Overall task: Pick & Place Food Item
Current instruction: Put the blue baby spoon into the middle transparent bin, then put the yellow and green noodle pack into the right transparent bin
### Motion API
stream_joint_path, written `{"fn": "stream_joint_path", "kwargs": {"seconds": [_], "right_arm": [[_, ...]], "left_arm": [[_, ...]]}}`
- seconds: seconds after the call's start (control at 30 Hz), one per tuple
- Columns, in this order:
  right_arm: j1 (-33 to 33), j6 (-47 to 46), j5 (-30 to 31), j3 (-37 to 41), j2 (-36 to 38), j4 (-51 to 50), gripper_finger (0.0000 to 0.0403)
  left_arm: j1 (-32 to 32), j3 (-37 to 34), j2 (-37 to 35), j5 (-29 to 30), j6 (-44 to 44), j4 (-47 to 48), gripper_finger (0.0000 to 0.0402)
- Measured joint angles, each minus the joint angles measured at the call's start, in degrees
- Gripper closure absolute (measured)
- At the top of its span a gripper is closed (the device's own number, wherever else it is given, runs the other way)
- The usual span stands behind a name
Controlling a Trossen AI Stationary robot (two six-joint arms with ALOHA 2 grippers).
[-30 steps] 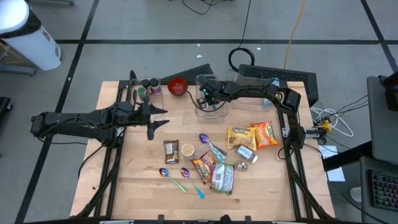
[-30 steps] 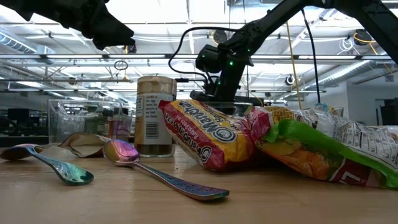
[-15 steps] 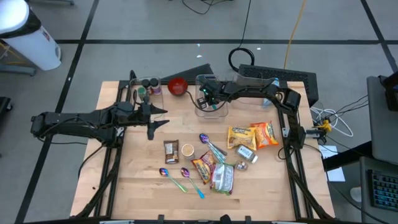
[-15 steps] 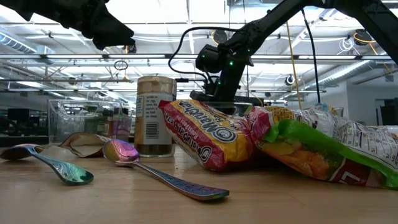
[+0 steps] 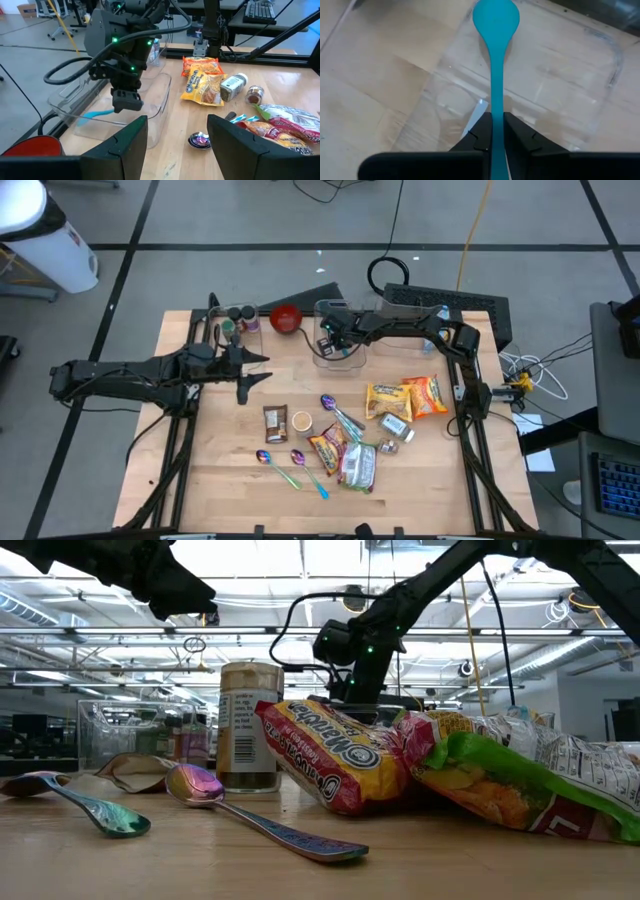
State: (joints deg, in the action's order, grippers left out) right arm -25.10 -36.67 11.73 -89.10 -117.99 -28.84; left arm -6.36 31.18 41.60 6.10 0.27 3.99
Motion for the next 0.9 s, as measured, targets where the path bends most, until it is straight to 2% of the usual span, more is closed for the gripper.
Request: {"fn": "stream_joint_path", "kwargs": {"seconds": [0.43,0.63,0.9], "right_arm": [[0.0,0.5,0.3,0.0,0.0,0.4,0.0317],[0.0,1.7,0.2,0.0,1.3,0.8,0.0309],[0.4,7.1,0.2,0.0,8.7,7.7,0.0308]], "left_arm": [[0.0,0.0,0.0,0.0,-0.2,0.0,0.0188],[0.0,0.0,0.0,0.0,-0.2,0.0,0.0188],[0.0,0.0,0.0,0.0,0.1,0.0,0.0188]]}}
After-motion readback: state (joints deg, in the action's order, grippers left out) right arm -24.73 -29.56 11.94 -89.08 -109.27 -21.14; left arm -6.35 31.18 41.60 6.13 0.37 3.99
